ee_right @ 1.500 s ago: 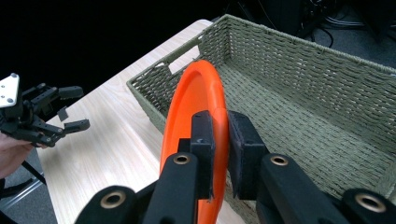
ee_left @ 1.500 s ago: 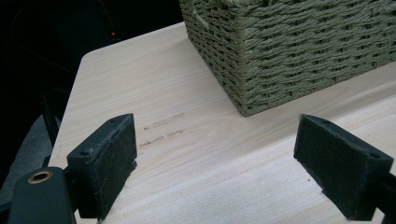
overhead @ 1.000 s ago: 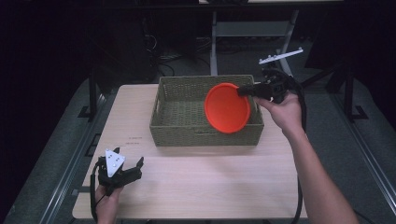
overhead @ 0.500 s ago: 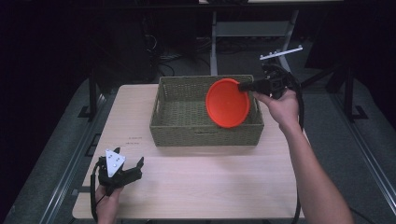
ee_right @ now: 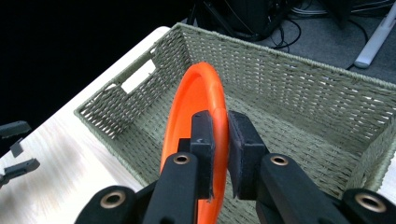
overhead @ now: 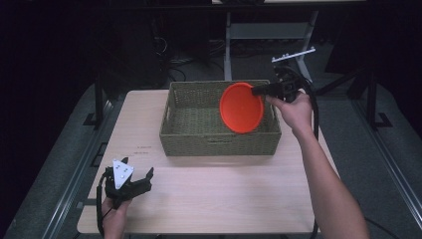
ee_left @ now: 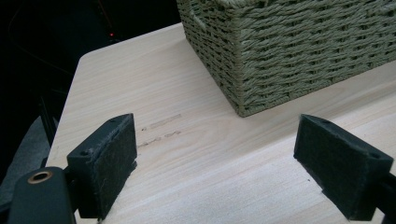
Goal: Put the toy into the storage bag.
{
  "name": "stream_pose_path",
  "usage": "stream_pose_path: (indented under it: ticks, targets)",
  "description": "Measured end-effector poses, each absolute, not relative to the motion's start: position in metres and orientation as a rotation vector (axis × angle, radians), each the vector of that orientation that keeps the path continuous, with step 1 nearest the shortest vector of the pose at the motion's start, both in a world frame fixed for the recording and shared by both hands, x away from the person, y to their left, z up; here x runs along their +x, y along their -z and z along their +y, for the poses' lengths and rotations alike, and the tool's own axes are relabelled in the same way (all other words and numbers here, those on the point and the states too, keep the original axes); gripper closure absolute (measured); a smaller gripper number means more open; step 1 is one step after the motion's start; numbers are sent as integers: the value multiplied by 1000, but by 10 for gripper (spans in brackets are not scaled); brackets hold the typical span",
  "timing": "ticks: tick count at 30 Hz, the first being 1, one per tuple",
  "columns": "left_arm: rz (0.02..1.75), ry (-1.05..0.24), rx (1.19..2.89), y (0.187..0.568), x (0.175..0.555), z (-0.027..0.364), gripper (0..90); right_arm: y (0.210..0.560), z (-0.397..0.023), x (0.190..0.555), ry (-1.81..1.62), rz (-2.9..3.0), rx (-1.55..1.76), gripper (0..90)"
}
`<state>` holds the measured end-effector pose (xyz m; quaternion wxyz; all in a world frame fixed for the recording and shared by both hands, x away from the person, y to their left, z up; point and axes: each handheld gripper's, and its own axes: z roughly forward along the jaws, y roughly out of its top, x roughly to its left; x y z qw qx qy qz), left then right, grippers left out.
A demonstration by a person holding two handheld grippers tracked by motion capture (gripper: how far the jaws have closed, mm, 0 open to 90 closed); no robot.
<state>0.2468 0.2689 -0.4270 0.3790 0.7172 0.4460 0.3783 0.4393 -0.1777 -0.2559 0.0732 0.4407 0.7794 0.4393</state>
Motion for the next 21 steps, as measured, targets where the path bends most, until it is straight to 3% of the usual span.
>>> stream_pose_path:
  ticks: [21]
  targets:
    - [1148,-964,1831,427,247,269,127,262,-172,453,-1279,2306,1366,810]
